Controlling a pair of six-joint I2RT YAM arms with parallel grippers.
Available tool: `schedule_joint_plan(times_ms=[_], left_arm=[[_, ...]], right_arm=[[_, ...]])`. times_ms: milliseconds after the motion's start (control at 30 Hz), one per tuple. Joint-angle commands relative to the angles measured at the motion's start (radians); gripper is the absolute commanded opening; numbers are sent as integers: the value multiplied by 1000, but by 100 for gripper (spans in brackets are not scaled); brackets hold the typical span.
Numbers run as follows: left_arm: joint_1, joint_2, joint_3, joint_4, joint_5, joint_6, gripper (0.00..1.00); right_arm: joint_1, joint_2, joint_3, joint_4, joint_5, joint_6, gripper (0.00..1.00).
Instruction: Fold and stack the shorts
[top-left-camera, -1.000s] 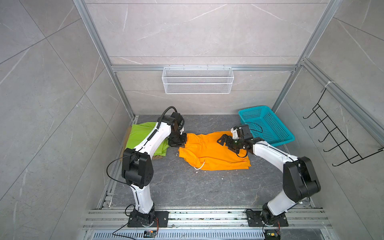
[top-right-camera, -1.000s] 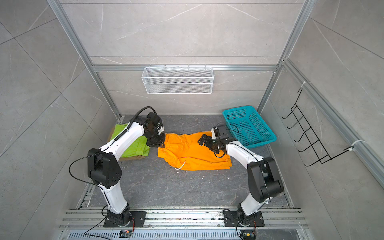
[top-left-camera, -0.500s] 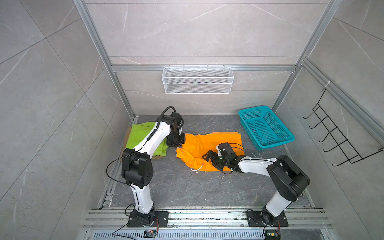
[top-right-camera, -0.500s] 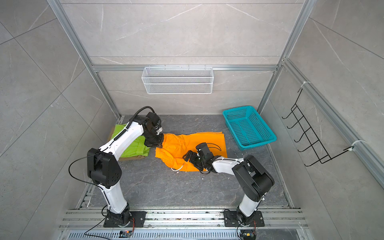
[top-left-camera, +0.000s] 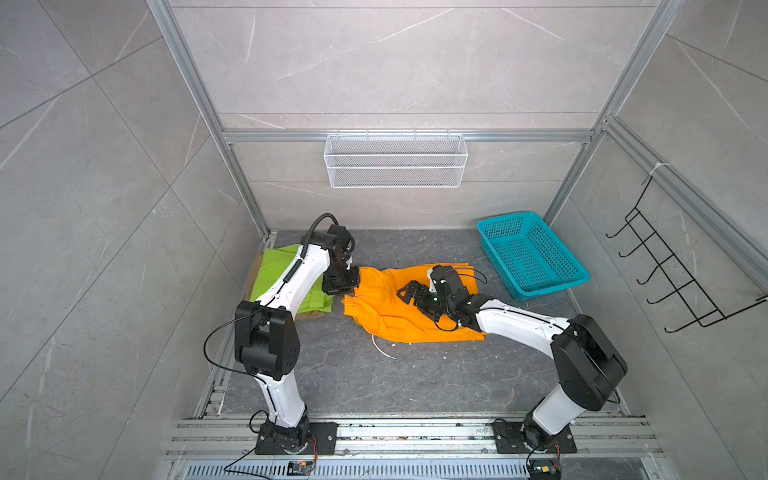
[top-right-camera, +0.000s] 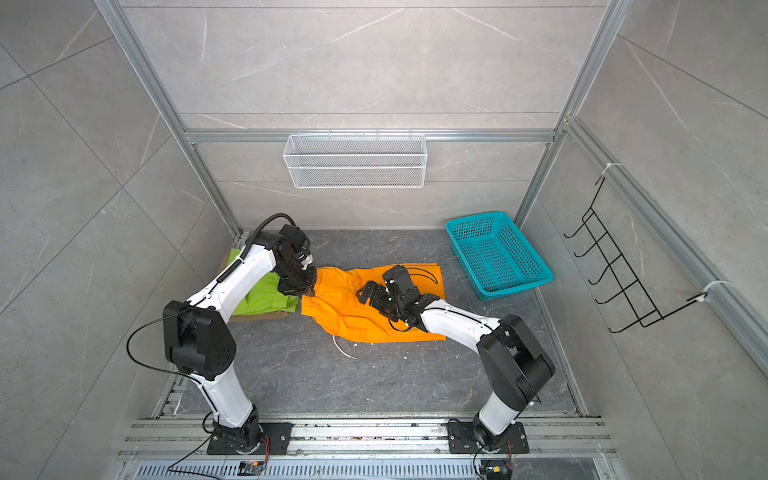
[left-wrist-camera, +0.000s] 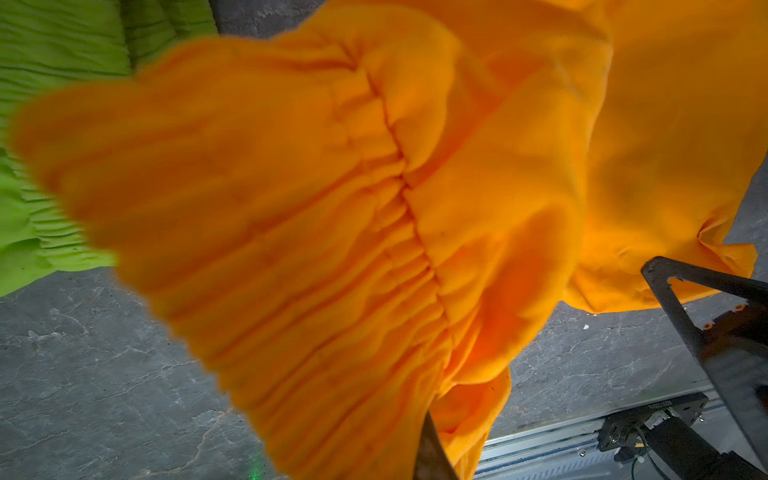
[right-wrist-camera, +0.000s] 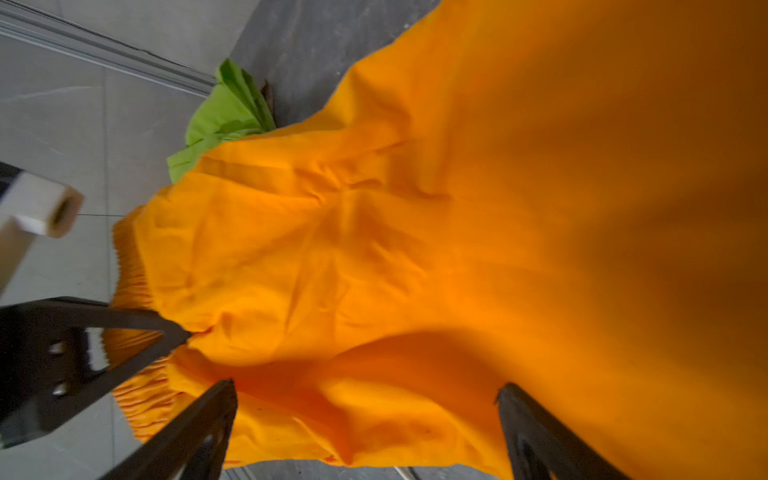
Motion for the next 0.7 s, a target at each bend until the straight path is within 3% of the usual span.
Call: schedule_joint_plan(times_ms=[0,200,400,500,667], left_arm=[[-2,-42,-1,9,7,12,0],[4,-41,-15,20,3,12,0],[29,-55,-25,39,6,7,0],[47,-58,-5,33,7,13,0],[48,-39,80,-9,-13,31,0]], right_arm=[[30,44,-50,43,-9,76,100],[99,126,-118,151,-28,152,100],[98,182,-137,163,-36,150,100],[68,159,-74,126,-61,125,100],[-31,160,163,-42,-55,54,100]])
